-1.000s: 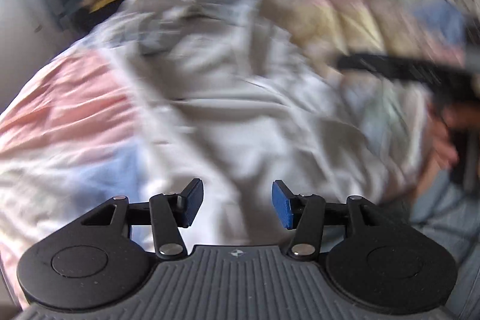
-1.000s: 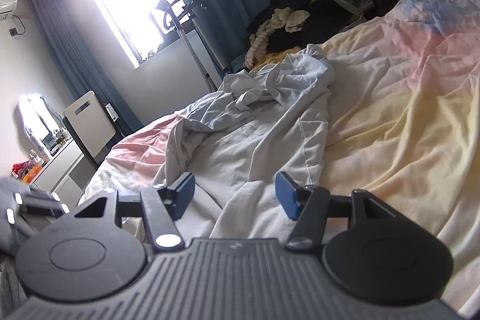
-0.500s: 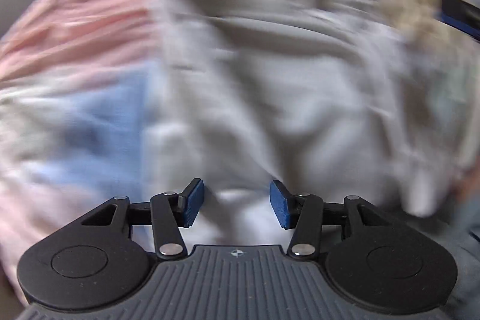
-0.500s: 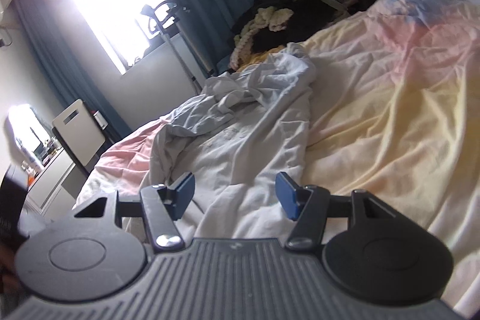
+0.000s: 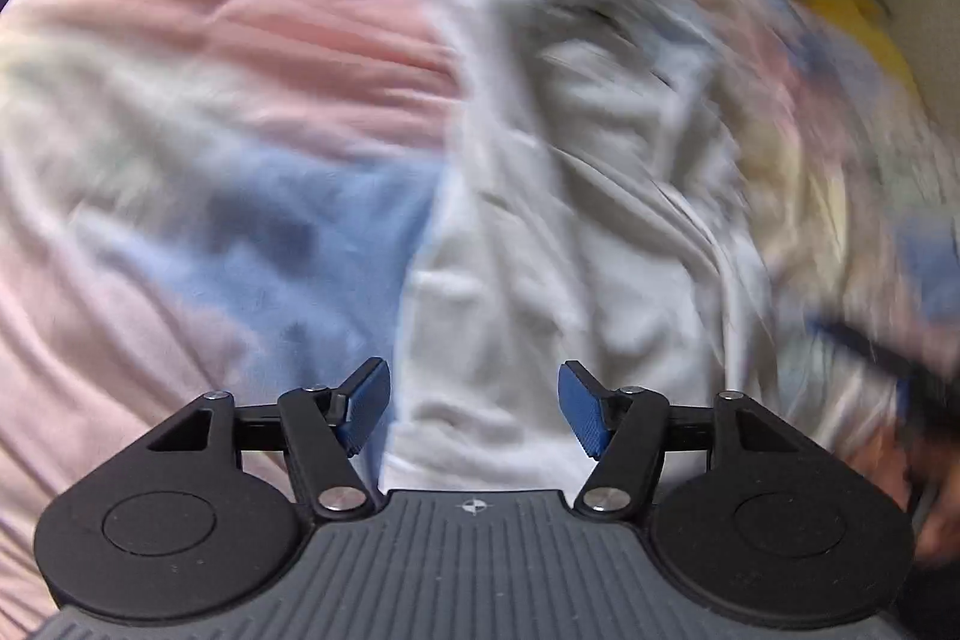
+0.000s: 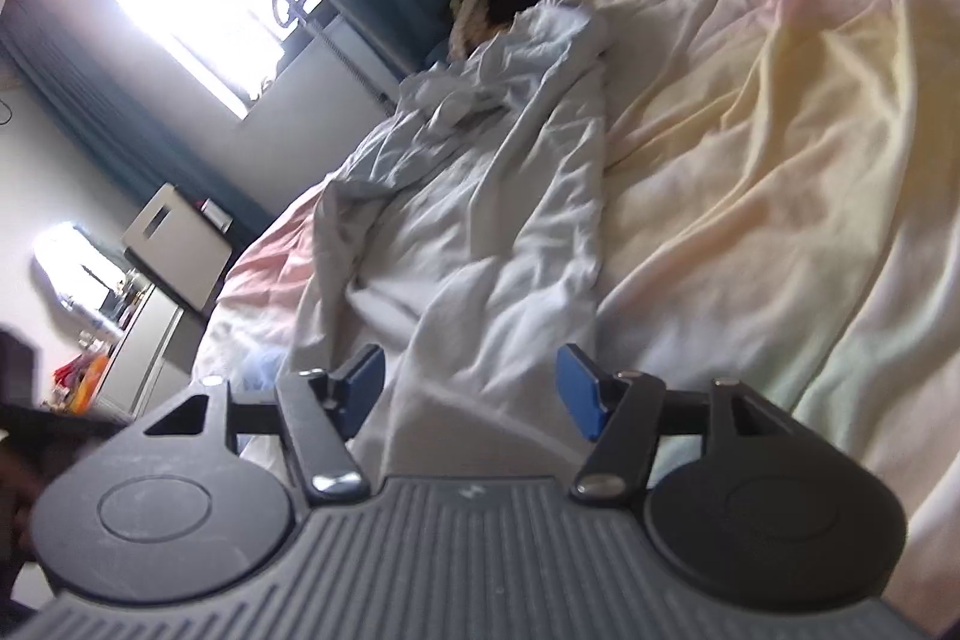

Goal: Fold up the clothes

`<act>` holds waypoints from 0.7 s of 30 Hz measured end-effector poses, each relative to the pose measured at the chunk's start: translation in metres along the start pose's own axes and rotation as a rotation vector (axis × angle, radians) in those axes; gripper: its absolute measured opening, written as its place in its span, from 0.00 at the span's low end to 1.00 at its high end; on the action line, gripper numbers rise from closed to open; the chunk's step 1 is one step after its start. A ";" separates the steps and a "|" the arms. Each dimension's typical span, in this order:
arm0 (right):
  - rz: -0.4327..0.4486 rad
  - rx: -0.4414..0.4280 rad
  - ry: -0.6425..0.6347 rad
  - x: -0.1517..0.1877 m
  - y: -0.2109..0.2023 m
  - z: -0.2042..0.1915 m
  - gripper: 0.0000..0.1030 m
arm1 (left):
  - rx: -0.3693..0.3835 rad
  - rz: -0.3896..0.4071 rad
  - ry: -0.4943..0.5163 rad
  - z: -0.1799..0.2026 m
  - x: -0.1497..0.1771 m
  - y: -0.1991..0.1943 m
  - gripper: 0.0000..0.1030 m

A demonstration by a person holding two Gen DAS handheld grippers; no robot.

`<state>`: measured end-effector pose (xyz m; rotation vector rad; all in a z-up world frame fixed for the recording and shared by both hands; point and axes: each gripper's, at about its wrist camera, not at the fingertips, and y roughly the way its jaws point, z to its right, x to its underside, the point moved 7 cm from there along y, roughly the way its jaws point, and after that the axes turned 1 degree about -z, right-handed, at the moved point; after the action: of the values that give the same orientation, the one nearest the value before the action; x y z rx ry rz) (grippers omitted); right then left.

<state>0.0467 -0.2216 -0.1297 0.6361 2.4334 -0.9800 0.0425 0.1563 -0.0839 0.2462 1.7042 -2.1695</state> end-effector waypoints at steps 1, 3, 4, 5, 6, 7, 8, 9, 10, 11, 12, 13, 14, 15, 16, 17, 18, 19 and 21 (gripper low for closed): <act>-0.014 0.000 0.006 0.002 0.001 0.000 0.64 | -0.009 -0.005 0.004 -0.005 -0.005 0.004 0.64; -0.041 0.001 0.018 0.007 0.004 0.000 0.64 | -0.003 -0.038 0.006 -0.010 -0.012 0.014 0.64; -0.055 0.002 0.024 0.009 0.005 0.001 0.64 | 0.019 -0.073 0.009 -0.009 -0.012 0.022 0.64; -0.069 0.002 0.030 0.011 0.007 0.001 0.64 | 0.039 -0.108 0.013 -0.007 -0.011 0.029 0.65; -0.083 0.003 0.035 0.013 0.008 0.001 0.64 | 0.047 -0.133 0.024 -0.005 -0.010 0.036 0.65; -0.097 0.003 0.041 0.016 0.009 0.001 0.64 | 0.045 -0.142 0.037 -0.004 -0.011 0.041 0.65; -0.111 0.003 0.047 0.018 0.011 0.001 0.63 | 0.042 -0.152 0.047 -0.004 -0.011 0.046 0.65; -0.124 0.004 0.053 0.020 0.012 0.001 0.63 | 0.037 -0.162 0.049 -0.005 -0.012 0.052 0.65; -0.138 0.004 0.059 0.022 0.013 0.001 0.63 | 0.033 -0.172 0.051 -0.007 -0.012 0.058 0.65; -0.152 0.005 0.065 0.025 0.014 0.001 0.63 | 0.036 -0.188 0.050 -0.007 -0.012 0.064 0.64; -0.166 0.005 0.071 0.027 0.016 0.002 0.63 | 0.061 -0.215 0.044 -0.007 -0.010 0.069 0.64; -0.180 0.006 0.077 0.029 0.017 0.002 0.63 | 0.093 -0.237 0.046 -0.006 -0.008 0.073 0.64; -0.194 0.006 0.083 0.031 0.018 0.002 0.63 | 0.120 -0.255 0.052 -0.003 -0.006 0.076 0.64; -0.207 0.006 0.089 0.033 0.019 0.002 0.63 | 0.147 -0.273 0.059 -0.001 -0.005 0.078 0.64; -0.221 0.007 0.094 0.036 0.020 0.002 0.63 | 0.170 -0.290 0.065 0.001 -0.003 0.080 0.64; -0.235 0.007 0.100 0.038 0.022 0.002 0.63 | 0.187 -0.303 0.073 0.003 -0.002 0.082 0.64; -0.249 0.008 0.106 0.040 0.023 0.002 0.63 | 0.209 -0.317 0.086 0.007 0.000 0.084 0.63; -0.263 0.008 0.112 0.042 0.024 0.002 0.63 | 0.231 -0.331 0.099 0.011 0.002 0.085 0.63; -0.290 0.009 0.124 0.047 0.026 0.002 0.63 | 0.257 -0.370 0.114 0.015 0.007 0.091 0.63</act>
<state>0.0246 -0.1947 -0.1704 0.3607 2.6854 -1.0911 0.0731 0.1220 -0.1646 0.1298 1.6305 -2.6975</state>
